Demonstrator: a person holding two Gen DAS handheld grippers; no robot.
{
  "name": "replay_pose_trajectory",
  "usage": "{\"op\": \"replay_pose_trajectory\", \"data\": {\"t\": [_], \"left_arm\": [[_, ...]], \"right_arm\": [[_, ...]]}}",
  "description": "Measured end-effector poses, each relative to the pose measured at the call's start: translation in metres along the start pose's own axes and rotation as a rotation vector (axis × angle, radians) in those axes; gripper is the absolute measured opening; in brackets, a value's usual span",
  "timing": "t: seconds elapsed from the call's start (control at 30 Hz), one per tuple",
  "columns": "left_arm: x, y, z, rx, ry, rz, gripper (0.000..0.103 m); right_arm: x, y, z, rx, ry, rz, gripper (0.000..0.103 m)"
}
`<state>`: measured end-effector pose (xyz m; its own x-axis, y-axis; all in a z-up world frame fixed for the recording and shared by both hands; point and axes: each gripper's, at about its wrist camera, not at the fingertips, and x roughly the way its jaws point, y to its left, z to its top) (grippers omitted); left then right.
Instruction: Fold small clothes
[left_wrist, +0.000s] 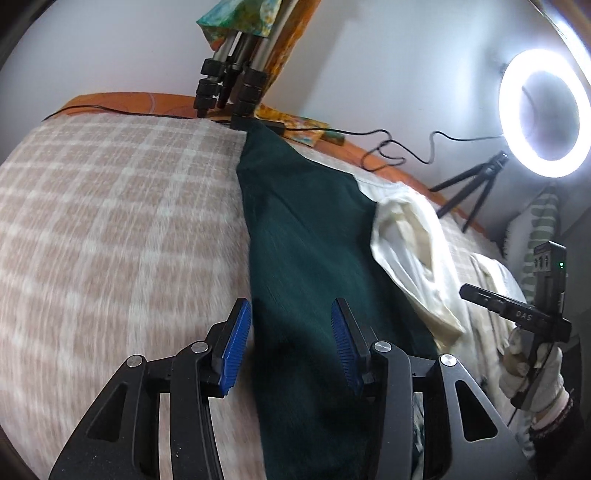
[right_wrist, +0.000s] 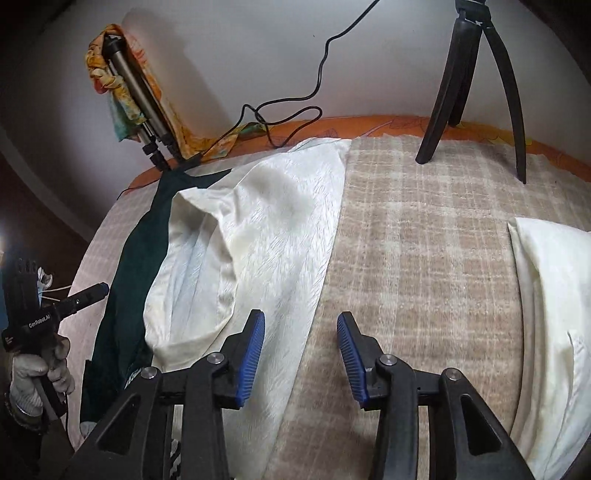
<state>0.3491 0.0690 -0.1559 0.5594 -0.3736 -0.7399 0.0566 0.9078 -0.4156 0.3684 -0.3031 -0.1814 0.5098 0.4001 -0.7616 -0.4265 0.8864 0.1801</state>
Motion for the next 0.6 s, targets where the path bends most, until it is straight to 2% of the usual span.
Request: {"op": "replay_pose_trajectory", "data": {"t": [0.1,0.23,0.4,0.5,0.6], "left_arm": [[0.013,0.008,0.016,-0.028,-0.003,0.001,0.044],[0.026,0.018,0.041,-0.068,-0.024,-0.036,0.044],[0.045,0.023,0.068,-0.095,-0.016,-0.061,0.044],[0.055,0.023,0.082,-0.116,-0.013,-0.071,0.044],[0.064,0.024,0.094,-0.135,-0.017,-0.076,0.044]], "right_arm": [[0.014,-0.004,0.016,0.004,0.0,0.005,0.043],[0.03,-0.011,0.039,0.015,-0.019,0.0,0.043],[0.048,-0.029,0.07,0.088,-0.043,0.043,0.043],[0.055,-0.035,0.086,0.106,-0.049,0.035,0.043],[0.062,-0.036,0.099,0.104,-0.059,0.017,0.048]]}}
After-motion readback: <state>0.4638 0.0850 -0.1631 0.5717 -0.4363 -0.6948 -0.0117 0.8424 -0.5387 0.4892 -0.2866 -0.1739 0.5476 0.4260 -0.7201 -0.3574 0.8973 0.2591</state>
